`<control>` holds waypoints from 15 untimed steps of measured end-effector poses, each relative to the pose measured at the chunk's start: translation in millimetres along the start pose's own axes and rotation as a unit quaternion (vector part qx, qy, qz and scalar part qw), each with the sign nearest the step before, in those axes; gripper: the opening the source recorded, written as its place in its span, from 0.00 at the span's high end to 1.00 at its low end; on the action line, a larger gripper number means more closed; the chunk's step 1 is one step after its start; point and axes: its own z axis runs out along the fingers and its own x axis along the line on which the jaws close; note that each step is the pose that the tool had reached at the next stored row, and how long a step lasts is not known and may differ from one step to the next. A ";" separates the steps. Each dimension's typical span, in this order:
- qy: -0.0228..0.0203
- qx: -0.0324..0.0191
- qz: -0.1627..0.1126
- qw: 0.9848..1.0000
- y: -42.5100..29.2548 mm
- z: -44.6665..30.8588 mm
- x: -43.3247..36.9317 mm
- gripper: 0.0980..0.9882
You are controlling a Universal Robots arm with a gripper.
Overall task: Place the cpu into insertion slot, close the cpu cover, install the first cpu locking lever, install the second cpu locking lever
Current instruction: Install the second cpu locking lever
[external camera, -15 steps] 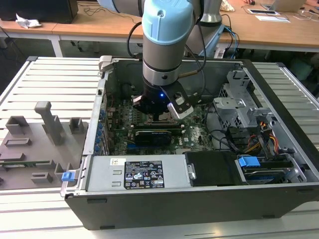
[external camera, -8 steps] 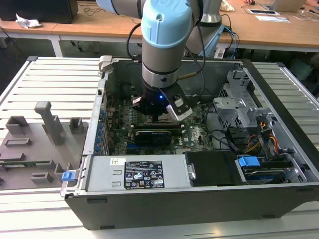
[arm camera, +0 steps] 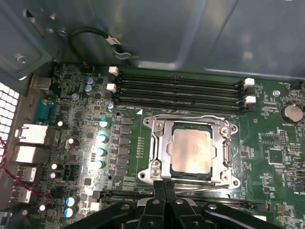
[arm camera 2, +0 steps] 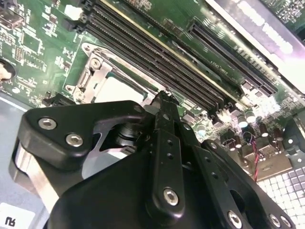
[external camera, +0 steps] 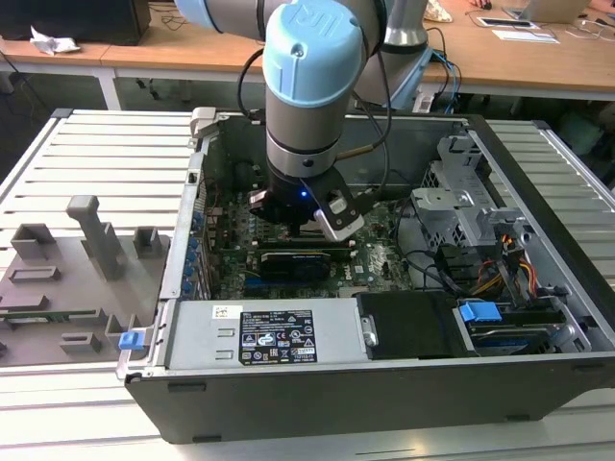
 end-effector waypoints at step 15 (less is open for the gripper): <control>-0.002 -0.021 0.000 1.000 -7.0 15.4 10.5 0.99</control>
